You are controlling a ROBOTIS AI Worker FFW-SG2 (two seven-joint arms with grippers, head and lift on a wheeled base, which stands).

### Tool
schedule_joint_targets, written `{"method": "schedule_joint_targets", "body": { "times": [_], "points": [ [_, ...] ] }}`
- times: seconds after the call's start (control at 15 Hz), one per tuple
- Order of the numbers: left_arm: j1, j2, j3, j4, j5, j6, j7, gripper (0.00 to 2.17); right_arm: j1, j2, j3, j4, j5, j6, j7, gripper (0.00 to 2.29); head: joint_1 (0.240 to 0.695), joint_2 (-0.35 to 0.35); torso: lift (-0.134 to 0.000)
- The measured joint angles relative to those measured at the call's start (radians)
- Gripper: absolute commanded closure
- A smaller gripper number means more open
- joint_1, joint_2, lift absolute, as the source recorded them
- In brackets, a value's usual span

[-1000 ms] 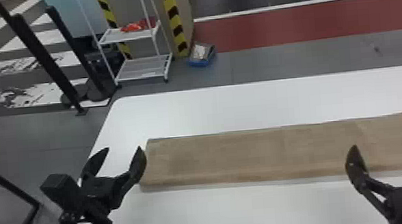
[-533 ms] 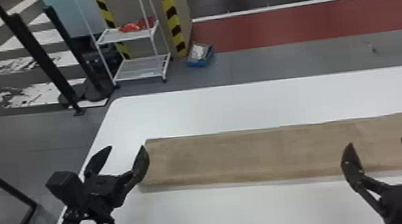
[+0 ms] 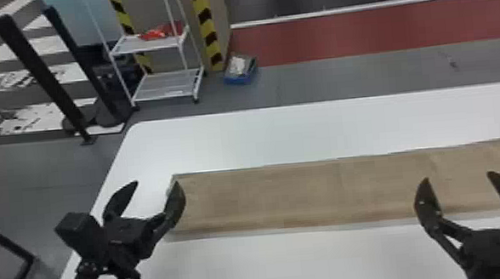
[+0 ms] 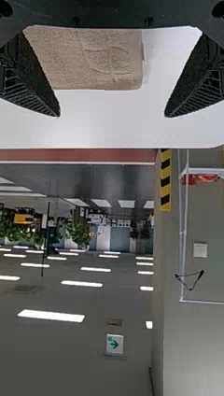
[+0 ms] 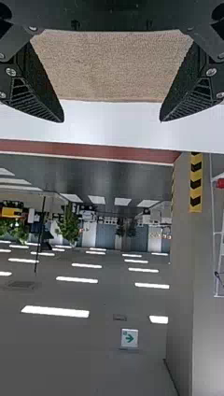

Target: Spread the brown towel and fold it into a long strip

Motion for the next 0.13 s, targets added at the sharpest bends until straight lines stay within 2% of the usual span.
{"method": "schedule_joint_targets", "body": {
  "times": [0.13],
  "points": [
    [0.003, 0.0, -0.004, 0.0, 0.0, -0.001, 0.0, 0.05, 0.003, 0.0, 0.002, 0.0, 0.001, -0.003, -0.003, 0.13, 0.695, 0.185, -0.125]
  ]
}}
